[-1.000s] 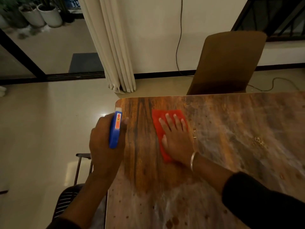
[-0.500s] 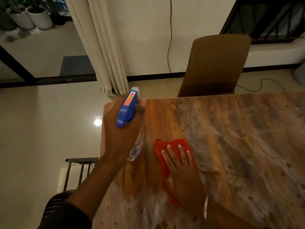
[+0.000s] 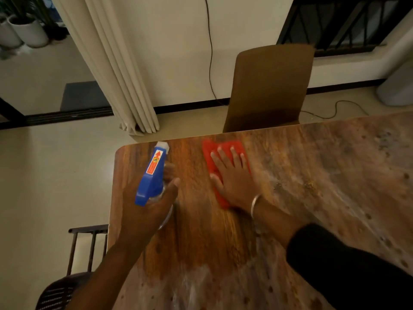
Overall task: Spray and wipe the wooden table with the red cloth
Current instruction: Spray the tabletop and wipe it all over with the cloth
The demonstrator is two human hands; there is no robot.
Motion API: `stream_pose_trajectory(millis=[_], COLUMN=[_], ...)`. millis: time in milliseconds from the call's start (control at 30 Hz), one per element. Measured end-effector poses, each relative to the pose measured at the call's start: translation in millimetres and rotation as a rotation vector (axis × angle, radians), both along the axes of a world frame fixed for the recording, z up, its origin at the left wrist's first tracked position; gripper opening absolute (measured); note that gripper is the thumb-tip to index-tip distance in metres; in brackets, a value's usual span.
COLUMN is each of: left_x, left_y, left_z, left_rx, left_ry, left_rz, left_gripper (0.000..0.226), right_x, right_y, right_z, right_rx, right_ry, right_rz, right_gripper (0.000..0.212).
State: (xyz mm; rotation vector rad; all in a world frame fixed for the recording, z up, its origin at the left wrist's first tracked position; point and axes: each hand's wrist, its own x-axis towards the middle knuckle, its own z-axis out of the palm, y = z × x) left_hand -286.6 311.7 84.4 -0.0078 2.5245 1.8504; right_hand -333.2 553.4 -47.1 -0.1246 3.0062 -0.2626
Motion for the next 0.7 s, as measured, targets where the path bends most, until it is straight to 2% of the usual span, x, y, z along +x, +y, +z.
stream_pose_trajectory(millis=[133, 200, 300, 400, 500, 533, 600, 700], left_x=[-10, -10, -11, -10, -6, -4, -2, -3], left_y=[24, 39, 60, 79, 91, 95, 104, 115], left_z=[8, 13, 12, 12, 15, 17, 22, 27], left_rx=[0.017, -0.001, -0.013, -0.054, -0.062, -0.051, -0.059, -0.068], left_ry=[-0.077, -0.105, -0.144, -0.223, -0.187, -0.186, -0.222, -0.26], left_rz=[-0.022, -0.046, -0.112, -0.171, -0.161, -0.173, -0.191, -0.145], left_gripper=[0.015, 0.018, 0.018, 0.021, 0.01, 0.015, 0.025, 0.023], right_x=[130, 155, 109, 6, -75, -84, -62, 35], right_y=[14, 35, 57, 78, 99, 102, 102, 99], right_z=[-15, -16, -11, -3, 8, 9, 8, -3], right_rx=[0.014, 0.039, 0.038, 0.036, 0.021, 0.035, 0.025, 0.013], right_ry=[0.046, 0.001, 0.002, -0.021, -0.075, -0.075, -0.046, 0.015], right_rz=[0.085, 0.088, 0.056, -0.042, -0.144, -0.15, -0.113, -0.023], right_gripper=[0.069, 0.068, 0.066, 0.067, 0.066, 0.065, 0.065, 0.065])
